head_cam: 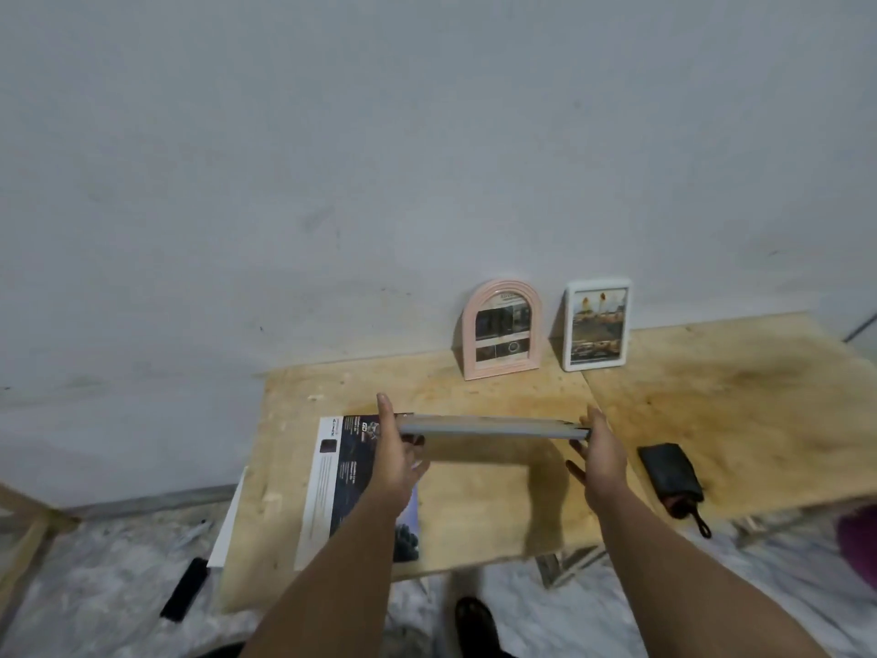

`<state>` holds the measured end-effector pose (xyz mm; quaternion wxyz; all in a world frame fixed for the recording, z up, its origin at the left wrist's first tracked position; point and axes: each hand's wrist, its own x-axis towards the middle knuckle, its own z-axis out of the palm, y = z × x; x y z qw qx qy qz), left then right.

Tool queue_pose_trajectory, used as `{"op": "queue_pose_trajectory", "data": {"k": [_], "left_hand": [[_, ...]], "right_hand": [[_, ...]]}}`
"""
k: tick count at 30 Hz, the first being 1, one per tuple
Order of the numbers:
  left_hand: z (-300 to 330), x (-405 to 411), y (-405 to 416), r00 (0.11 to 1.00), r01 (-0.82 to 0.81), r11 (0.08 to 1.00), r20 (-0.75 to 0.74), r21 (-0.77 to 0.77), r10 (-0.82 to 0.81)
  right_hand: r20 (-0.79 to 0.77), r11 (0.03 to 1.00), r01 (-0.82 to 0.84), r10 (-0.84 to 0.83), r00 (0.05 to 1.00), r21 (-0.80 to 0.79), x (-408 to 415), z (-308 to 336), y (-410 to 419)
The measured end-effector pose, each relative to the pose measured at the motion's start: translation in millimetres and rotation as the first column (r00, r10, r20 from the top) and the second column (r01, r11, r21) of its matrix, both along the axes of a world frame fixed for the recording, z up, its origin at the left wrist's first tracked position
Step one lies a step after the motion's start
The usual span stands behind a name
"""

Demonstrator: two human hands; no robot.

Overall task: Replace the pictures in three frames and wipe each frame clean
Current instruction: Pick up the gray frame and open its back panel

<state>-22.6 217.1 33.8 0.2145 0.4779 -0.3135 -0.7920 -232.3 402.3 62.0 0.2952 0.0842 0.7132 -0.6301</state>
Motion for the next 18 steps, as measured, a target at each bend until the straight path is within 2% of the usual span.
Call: {"op": "queue_pose_trajectory", "data": {"k": [4, 11, 14, 18], "left_hand": [[-31, -14, 21, 0.992, 0.021, 0.996, 0.12, 0.087, -0.032], [-35, -39, 55, 0.94, 0.06, 0.998, 0.338, -0.009, -0.054], [-48, -48, 60, 0.887, 0.079, 0.994, 0.461, -0.078, -0.035], [-60, -59, 63, 0.83, 0.12, 0.989, 0.555, -0.09, -0.05]], "right_hand": [[0.113, 0.999, 0.008, -0.003, 0.994, -0.038, -23, -23, 37], [0.141, 0.99, -0.136, 0.131, 0.981, 0.024, -67, -52, 60], [0.172, 0.967, -0.249, 0.238, 0.956, 0.045, -86, -63, 59], [0.125, 0.924, -0.36, 0.345, 0.93, 0.128, -106, -63, 53]]}}
